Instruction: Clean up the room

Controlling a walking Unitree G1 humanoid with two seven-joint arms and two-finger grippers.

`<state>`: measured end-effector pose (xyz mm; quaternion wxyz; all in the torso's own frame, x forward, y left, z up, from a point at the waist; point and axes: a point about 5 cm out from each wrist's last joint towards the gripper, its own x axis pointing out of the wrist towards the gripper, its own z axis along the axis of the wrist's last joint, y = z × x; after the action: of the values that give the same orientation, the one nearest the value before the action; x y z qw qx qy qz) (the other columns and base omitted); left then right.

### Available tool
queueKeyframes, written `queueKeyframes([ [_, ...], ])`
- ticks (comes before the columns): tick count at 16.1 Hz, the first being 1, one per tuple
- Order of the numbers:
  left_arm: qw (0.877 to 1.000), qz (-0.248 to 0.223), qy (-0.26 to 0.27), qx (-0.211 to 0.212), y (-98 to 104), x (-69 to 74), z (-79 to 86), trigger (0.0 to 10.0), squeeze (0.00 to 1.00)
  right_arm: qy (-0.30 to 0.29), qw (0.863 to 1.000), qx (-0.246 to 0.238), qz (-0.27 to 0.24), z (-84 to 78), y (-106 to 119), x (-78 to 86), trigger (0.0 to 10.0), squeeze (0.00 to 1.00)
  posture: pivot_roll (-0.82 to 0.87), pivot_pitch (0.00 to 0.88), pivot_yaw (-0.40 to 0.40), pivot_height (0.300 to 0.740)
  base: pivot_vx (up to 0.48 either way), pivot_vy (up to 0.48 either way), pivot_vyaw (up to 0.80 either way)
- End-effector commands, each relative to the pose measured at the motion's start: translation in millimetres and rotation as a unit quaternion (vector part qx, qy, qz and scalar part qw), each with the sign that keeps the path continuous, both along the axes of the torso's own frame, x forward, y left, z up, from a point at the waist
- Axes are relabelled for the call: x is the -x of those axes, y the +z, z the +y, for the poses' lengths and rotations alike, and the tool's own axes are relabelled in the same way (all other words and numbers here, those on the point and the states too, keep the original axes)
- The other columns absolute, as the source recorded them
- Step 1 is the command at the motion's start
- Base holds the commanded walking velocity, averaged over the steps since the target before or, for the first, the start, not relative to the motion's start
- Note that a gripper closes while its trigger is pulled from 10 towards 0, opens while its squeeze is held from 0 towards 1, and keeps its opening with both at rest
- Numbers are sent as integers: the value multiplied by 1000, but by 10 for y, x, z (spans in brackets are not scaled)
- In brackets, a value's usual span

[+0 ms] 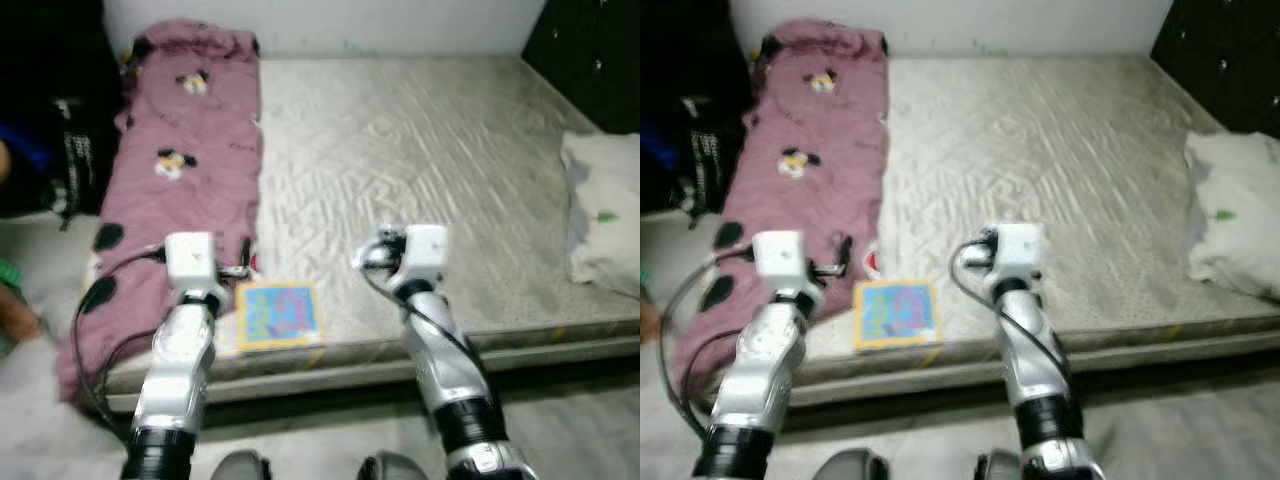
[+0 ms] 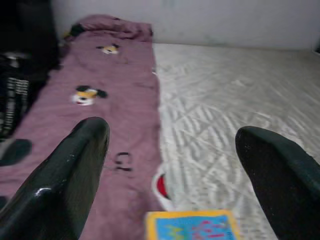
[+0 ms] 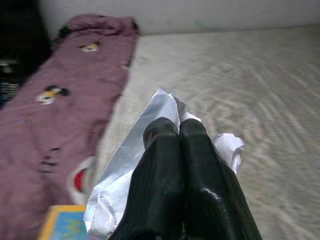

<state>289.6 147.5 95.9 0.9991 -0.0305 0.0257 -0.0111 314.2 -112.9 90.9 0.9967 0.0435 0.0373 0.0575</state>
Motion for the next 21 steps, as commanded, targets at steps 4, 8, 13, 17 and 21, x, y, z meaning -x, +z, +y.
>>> queueKeyframes([
  [4, 1000, 8, -8, 2, -18, -3, -78, 10000, 0, -2, 1000, 8, -6, -69, 15, -9, 10000, 0, 66, 56, -3, 740, 0, 480, 0],
  [8, 1000, 10, -9, -1, -22, -9, -86, 10000, 0, 4, 1000, 5, -10, -53, 17, -1, 10000, 0, 66, 54, -1, 740, 0, 480, 0],
  [13, 1000, 10, -9, -3, -21, -11, -84, 10000, 0, 8, 1000, 4, -9, -42, 11, -5, 10000, 0, 68, 51, -1, 740, 0, 480, 0],
  [17, 999, -26, -18, -16, 57, 21, -64, 10000, 0, 12, 1000, 8, -10, -43, 7, -5, 10000, 0, 70, 44, 0, 740, 0, 240, 0],
  [21, 999, -32, 4, -39, 58, 72, 47, 10000, 0, 18, 1000, 15, -19, -46, 30, 1, 10000, 0, 66, 49, 5, 740, 0, 0, 327],
])
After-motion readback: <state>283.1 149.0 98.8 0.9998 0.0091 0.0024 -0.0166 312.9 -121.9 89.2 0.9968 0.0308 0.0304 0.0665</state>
